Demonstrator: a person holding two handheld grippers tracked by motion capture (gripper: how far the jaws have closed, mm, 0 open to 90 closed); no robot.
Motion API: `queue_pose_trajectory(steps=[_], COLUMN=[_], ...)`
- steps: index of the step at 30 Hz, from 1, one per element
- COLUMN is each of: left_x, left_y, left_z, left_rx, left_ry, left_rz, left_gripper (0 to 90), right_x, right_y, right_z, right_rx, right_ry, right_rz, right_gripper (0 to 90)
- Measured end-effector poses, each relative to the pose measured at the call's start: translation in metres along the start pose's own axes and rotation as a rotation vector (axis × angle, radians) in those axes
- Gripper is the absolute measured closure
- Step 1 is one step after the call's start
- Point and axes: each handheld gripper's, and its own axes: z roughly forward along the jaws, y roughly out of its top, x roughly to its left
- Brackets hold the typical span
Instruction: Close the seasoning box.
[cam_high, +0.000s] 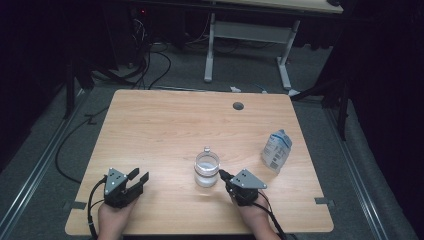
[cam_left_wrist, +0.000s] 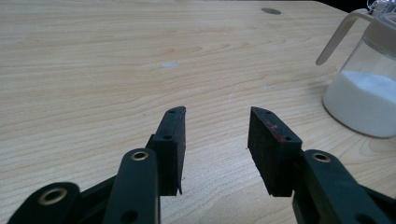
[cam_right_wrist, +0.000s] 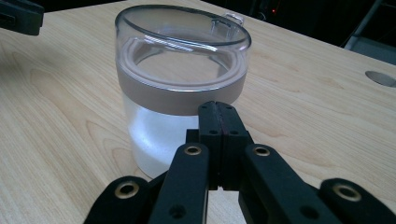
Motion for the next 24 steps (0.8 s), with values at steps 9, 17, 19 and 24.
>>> queue_pose_trajectory(steps=[9, 17, 19, 24], left_x=[-0.001, -0.002, -0.001, 0.001], left_y=[0.0, -0.001, -0.001, -0.002], left_z=[0.001, 0.0, -0.001, -0.002], left_rx=[0.001, 0.0, 0.0, -0.002], left_ry=[-0.003, -0.003, -0.002, 0.007], left_rz=[0.002, 0.002, 0.004, -0.003], left_gripper=[57.2, 57.7, 57.7, 57.4], right_x=[0.001, -0.001, -0.004, -0.024], right_y=[0.0, -0.002, -0.004, -0.01], right_z=[0.0, 0.0, -0.001, -0.009], right_rx=[-0.001, 0.0, 0.004, 0.002], right_ry=[0.002, 0.012, -0.009, -0.073], right_rz=[-0.003, 0.011, 0.01, 0.025], right_gripper=[89.9, 89.2, 86.2, 74.1])
